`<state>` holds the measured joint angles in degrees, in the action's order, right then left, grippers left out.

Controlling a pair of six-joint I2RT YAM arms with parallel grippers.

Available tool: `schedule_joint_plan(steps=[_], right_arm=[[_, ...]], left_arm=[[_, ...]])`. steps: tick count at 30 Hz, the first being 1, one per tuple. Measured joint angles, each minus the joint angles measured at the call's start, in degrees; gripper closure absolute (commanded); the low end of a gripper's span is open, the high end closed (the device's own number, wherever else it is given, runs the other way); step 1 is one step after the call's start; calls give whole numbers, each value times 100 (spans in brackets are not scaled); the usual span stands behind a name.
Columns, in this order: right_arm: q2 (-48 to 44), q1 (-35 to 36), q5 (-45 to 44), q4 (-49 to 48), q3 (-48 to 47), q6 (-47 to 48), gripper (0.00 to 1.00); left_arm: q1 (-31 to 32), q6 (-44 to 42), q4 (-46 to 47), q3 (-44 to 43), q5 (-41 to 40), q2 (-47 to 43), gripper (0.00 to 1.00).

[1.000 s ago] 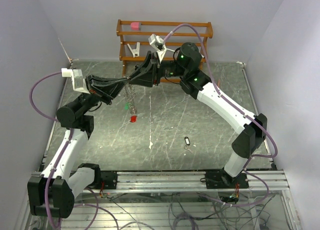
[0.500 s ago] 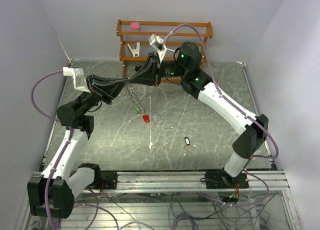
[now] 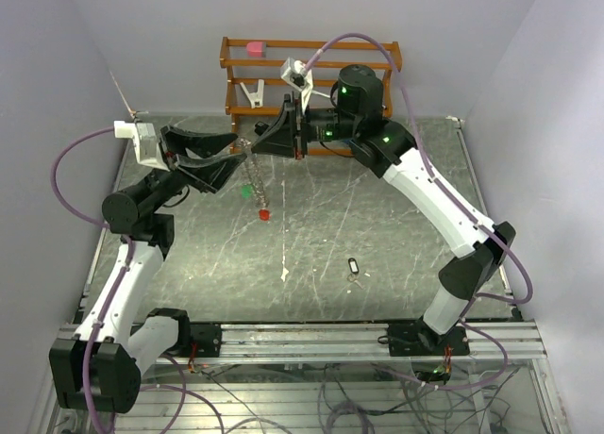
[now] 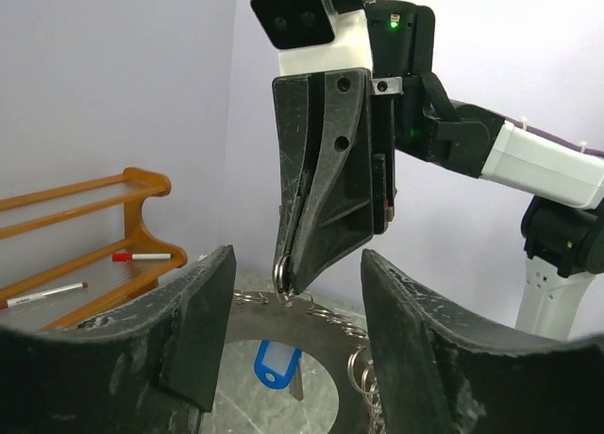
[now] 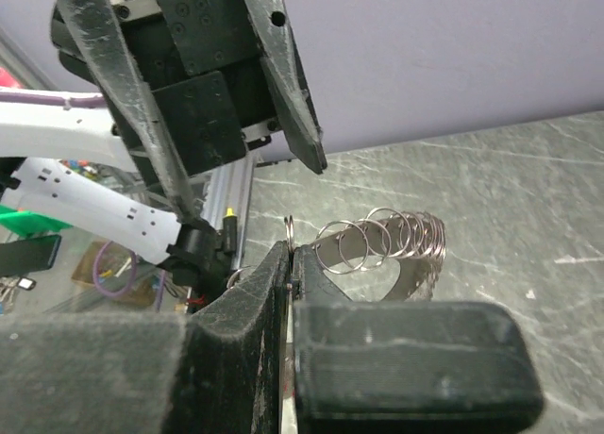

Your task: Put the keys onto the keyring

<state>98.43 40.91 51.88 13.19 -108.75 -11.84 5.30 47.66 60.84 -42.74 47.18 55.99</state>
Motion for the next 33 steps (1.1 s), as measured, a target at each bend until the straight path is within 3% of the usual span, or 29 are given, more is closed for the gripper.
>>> schedule_joint_plan(steps=[15,19,24,33], right_arm=[[678,4,-1993,3320,-2044,944,100],[1025,4,-2761,4127,-2621,868,100],[1121,2,-3390,4850,-2691,627,100],[1097,4,-3501,4999,-2472,227,100]], left_arm=[[-28,-605,-938,-426,350,55,21],[-28,-1698,-2417,-890,518,81,18],[76,-3158,-4472,-1207,535,98,4],[789,-4393,-6328,-1213,535,422,2]])
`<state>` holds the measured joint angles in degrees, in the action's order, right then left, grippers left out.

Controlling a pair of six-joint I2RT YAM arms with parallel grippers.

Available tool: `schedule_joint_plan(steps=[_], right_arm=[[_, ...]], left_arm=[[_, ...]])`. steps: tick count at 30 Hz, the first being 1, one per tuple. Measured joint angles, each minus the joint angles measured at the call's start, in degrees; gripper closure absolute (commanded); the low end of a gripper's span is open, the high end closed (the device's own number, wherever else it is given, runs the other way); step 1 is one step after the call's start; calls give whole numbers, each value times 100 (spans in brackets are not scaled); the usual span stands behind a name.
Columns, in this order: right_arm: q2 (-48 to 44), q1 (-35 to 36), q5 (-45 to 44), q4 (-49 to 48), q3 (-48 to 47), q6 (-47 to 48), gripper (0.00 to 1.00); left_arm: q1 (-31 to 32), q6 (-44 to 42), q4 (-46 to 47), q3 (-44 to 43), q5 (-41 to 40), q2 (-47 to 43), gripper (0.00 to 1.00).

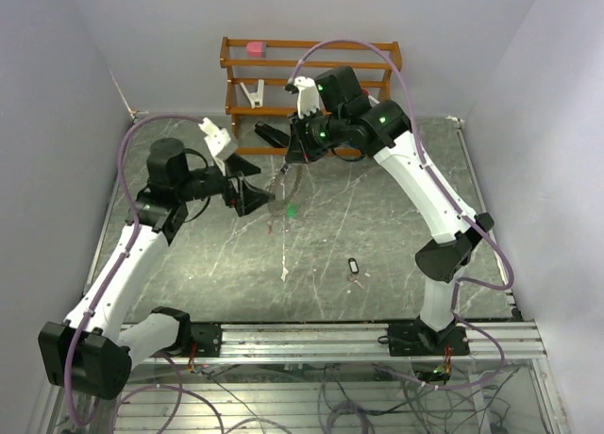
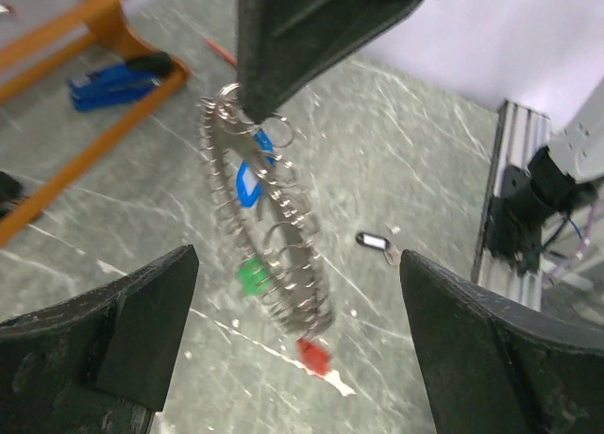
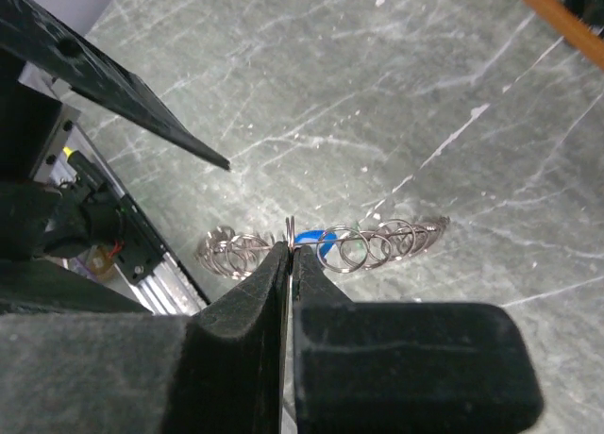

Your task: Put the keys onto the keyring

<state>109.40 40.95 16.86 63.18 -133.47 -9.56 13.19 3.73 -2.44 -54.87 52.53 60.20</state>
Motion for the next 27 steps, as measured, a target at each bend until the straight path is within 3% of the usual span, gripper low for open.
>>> schedule_joint_plan(steps=[6,14,21,27], right_arm=[[-170,17,83,-74,603,-264,100],[-352,31,577,-164,632,-350,100],[-385,33,1298,-136,632,-195,100],[-437,39,1685,-48,833,170,100]], left_arm=[[549,-686,-914,-284,-319,369,2],[584,-844,-951,-509,-505,551,2],[588,-1163,-988,-605,46,658,2],[588,-1722,-1128,-1040,1126,798,8]])
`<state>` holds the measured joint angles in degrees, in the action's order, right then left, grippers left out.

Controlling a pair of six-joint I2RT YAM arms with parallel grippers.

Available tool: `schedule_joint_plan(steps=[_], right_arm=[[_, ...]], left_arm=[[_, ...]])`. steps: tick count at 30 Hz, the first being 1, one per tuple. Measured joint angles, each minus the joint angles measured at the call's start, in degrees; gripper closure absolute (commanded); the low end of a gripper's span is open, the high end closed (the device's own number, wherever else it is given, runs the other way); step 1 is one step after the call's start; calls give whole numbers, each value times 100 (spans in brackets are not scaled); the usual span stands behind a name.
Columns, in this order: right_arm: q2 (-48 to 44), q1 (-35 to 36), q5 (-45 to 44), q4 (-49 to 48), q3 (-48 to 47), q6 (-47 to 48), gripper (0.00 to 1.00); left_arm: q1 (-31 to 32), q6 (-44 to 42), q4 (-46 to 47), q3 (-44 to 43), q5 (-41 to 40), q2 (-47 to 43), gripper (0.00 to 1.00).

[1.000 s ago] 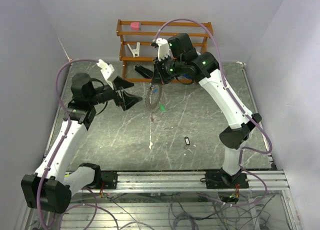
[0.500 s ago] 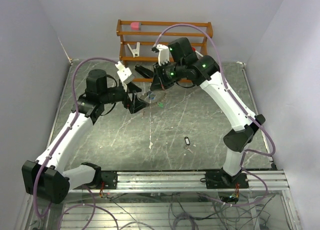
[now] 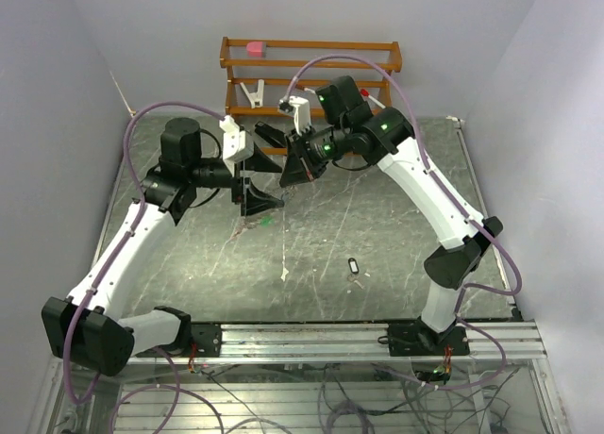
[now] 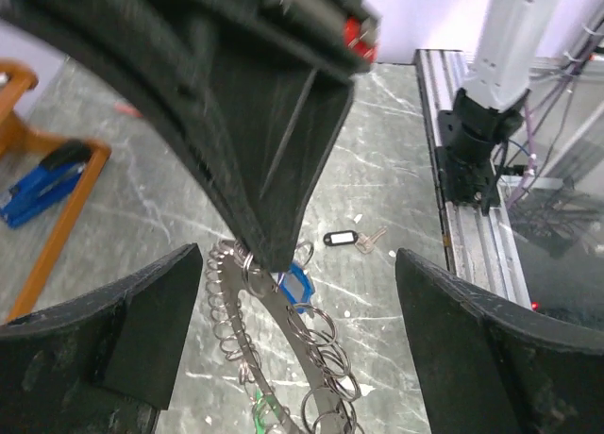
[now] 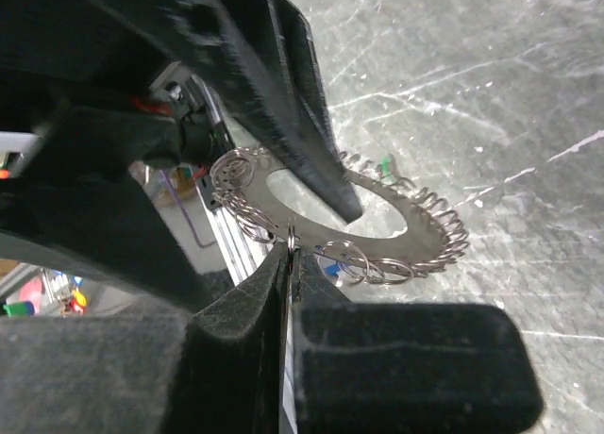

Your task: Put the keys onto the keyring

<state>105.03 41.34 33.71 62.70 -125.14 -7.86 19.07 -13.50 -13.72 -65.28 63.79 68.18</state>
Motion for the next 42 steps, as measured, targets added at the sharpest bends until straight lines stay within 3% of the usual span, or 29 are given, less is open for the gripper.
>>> schedule_joint_plan(steps=[6,16,26,29,42], right_arm=[[-116,4,79,195,267,348,100],[-501,39,221,232,420,608,100],[-501,256,144,232,485,730,100],[-498,299,144,232,485,732,100],[-498,365,76,229,485,750,100]], left_arm=[[-79,-787,-721,-470,708,81,25],[-122,-1606,-1539,-623,815,236,25],[-122,-1252,-1325,-623,831,297,28],[-122,-1095,-1156,-623,850,313,39],[-122,-907,-1060,-590,968,341,56]])
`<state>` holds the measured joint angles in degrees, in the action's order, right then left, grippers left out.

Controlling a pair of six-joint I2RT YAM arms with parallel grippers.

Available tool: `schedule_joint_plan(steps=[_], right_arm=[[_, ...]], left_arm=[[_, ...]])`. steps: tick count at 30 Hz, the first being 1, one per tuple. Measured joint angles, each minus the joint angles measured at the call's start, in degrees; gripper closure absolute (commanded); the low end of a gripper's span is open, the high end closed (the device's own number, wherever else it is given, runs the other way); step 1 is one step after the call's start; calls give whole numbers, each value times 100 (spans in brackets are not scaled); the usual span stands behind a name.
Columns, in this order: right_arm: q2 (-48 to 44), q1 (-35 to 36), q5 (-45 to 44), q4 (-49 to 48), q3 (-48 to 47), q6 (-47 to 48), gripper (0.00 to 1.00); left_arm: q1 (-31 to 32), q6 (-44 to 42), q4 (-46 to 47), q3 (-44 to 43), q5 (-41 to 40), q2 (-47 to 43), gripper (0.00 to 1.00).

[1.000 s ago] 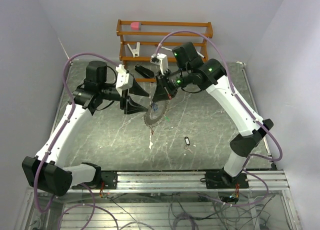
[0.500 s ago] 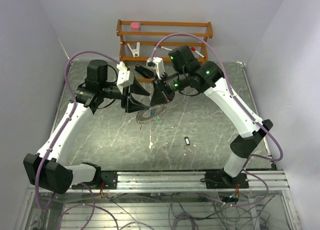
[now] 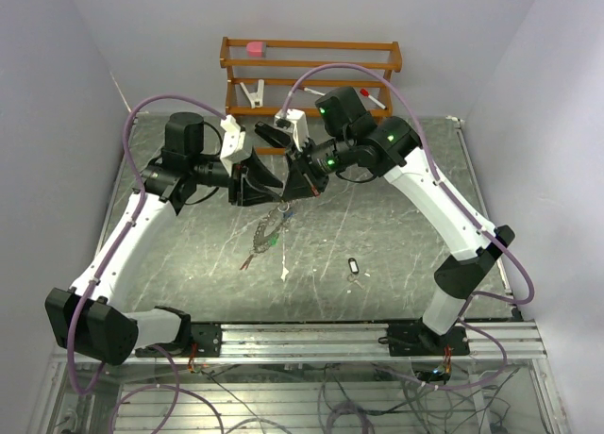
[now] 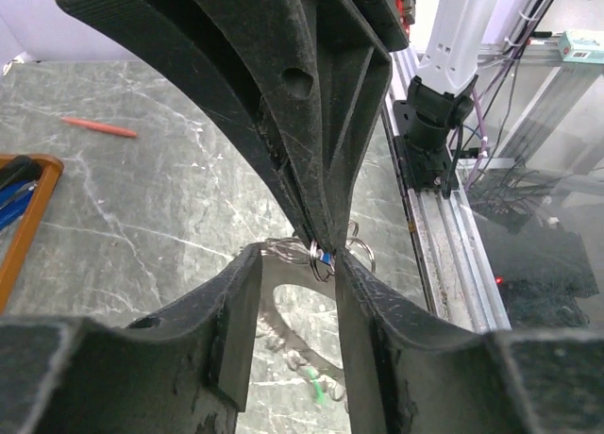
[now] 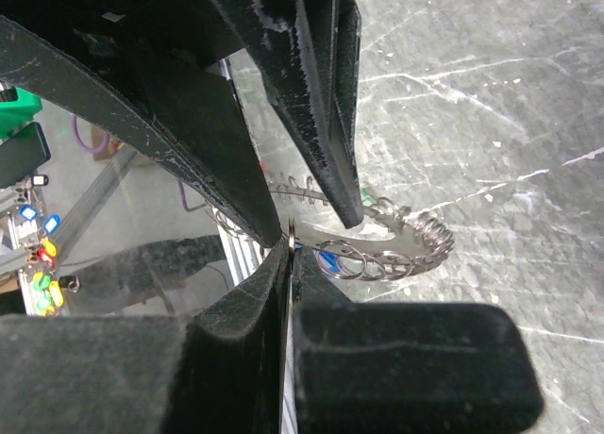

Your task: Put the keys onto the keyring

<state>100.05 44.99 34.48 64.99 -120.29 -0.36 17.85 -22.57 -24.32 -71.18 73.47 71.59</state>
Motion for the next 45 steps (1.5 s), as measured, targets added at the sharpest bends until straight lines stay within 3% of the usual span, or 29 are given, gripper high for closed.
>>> schedule_joint_plan(steps=[8,11,25,28,32,35,39,45], right_arm=[[0,-11,-55,-22,0,-2,100],[0,-15,-76,-31,0,-4,100],[-57,-7,-74,-81,63,-66,100],[-103,2,-68,-131,111,-76,100],[-107,11,-44,-153,118,-98,100],[-107,13,-35,-157,118,-103,100],[-107,13,-37,-157,118,-101,100],[-118,22,-48,-155,173,-83,100]], left_arm=[[0,367,243,120,295,0,88],[0,485,350,162,376,-2,92],[0,723,527,232,461,-35,93],[2,745,525,232,466,-52,76],[13,673,479,229,459,-66,73],[42,645,459,229,459,-66,75],[42,647,435,229,457,-66,92],[44,417,153,199,450,-66,89]])
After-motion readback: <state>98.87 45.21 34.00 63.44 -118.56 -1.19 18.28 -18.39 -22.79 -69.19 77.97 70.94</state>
